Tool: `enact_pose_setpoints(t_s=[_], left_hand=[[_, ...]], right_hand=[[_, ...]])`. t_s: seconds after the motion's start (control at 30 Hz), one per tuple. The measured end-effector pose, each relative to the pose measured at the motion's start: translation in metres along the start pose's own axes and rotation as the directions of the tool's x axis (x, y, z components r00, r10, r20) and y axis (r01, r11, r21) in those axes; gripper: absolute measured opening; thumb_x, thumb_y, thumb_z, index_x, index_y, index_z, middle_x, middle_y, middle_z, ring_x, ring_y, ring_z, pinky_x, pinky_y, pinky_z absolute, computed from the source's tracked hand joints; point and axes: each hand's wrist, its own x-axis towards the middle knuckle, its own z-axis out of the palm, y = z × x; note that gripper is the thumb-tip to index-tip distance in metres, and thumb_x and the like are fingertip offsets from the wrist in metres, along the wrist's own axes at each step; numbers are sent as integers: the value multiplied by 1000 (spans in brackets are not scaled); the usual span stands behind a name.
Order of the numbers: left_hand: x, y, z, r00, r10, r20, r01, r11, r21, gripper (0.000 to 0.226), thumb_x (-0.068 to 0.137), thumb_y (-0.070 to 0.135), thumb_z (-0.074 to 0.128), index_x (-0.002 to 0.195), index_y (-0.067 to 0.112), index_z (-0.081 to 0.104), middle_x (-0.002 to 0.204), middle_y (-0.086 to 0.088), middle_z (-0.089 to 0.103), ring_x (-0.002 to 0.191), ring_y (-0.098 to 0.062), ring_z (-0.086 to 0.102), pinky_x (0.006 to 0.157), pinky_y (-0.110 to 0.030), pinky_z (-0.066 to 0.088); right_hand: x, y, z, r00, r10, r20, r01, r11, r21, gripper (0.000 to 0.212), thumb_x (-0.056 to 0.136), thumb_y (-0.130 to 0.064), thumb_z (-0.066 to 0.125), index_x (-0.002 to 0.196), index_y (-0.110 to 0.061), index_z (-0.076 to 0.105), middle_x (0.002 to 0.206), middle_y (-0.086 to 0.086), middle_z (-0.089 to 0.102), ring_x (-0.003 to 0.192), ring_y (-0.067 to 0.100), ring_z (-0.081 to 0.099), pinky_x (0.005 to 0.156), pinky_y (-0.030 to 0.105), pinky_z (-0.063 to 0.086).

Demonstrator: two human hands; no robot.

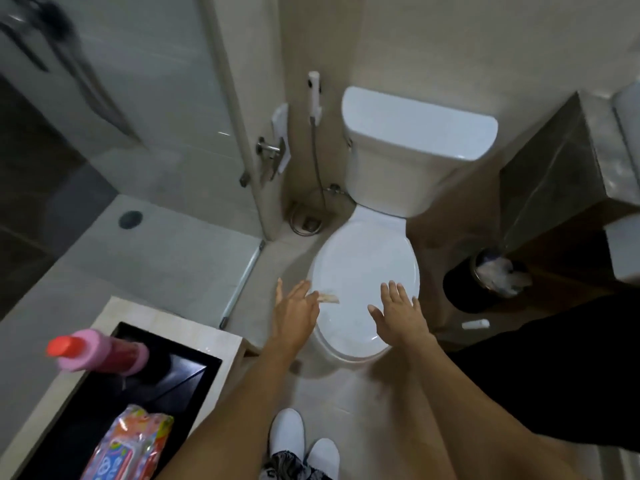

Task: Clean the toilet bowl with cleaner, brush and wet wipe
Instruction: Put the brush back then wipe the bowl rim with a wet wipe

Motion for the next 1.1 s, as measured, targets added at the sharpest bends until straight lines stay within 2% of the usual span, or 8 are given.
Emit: enact_pose_setpoints(t_s=[0.17, 0.23, 0.33, 0.5, 0.77, 0.83, 0.9, 1.1], left_hand=[[-44, -39, -41, 992, -105, 72, 107, 994, -16, 20, 60, 17, 83, 78, 22, 75, 96, -6, 73, 89, -18, 70, 88, -57, 48], [-61, -58, -54, 989, -129, 69, 131, 991, -20, 10, 67, 20, 66, 74, 21, 74, 89, -4, 73, 80, -20, 70, 84, -42, 53], [-82, -87, -66, 972, -226, 67, 228, 973, -26, 28, 70, 23, 44, 71, 18, 72, 79, -2, 69, 69, -23, 67, 77, -25, 41], [-105, -118, -84, 918, -396, -2, 395, 916, 67, 35, 68, 25, 40, 71, 21, 74, 89, -1, 72, 83, -16, 69, 91, -33, 33], [-155, -146, -89, 724, -685, -83, 689, 712, 136, 38, 76, 26, 38, 80, 21, 75, 103, -4, 71, 97, -19, 67, 101, -44, 30], [-167, -148, -87, 666, -733, -138, 746, 650, 147, 31, 76, 25, 46, 81, 20, 76, 100, -4, 72, 93, -19, 69, 100, -45, 33], [-180, -150, -83, 637, -744, -201, 770, 621, 145, 10, 69, 16, 71, 78, 18, 76, 97, -7, 72, 87, -21, 69, 99, -47, 37], [-202, -163, -57, 543, -813, -209, 838, 539, 78, 23, 59, 9, 84, 79, 17, 75, 99, -6, 71, 88, -23, 68, 102, -48, 35]], right_hand=[[-13, -58, -27, 994, -108, 10, 108, 992, -68, 65, 103, -46, 17, 154, -12, -5, 161, 7, -10, 148, 23, -10, 119, 43, -1], [-13, -86, -31, 987, -162, 14, 163, 982, -99, 64, 103, -45, 17, 154, -11, -4, 161, 7, -10, 148, 23, -10, 119, 43, -1], [-8, -128, -33, 968, -245, 49, 250, 958, -141, 64, 104, -43, 18, 154, -9, -3, 161, 8, -8, 149, 23, -8, 120, 43, 2], [8, -187, -27, 915, -389, 105, 403, 890, -214, 64, 104, -42, 20, 154, -8, -2, 162, 7, -4, 149, 21, -7, 119, 41, 3], [27, -254, -8, 771, -566, 292, 636, 665, -391, 64, 104, -41, 20, 154, -7, -3, 161, 9, -5, 149, 22, -6, 119, 42, 3], [27, -267, 0, 729, -598, 333, 683, 602, -414, 64, 104, -41, 21, 154, -6, -2, 161, 10, -4, 149, 23, -4, 119, 42, 4], [27, -280, 10, 692, -625, 362, 718, 549, -427, 65, 103, -42, 21, 154, -7, -2, 162, 10, -4, 149, 24, -3, 119, 42, 5], [30, -310, 45, 619, -664, 420, 778, 444, -444, 64, 104, -42, 21, 154, -9, -1, 162, 9, -3, 149, 23, -5, 120, 42, 4]])
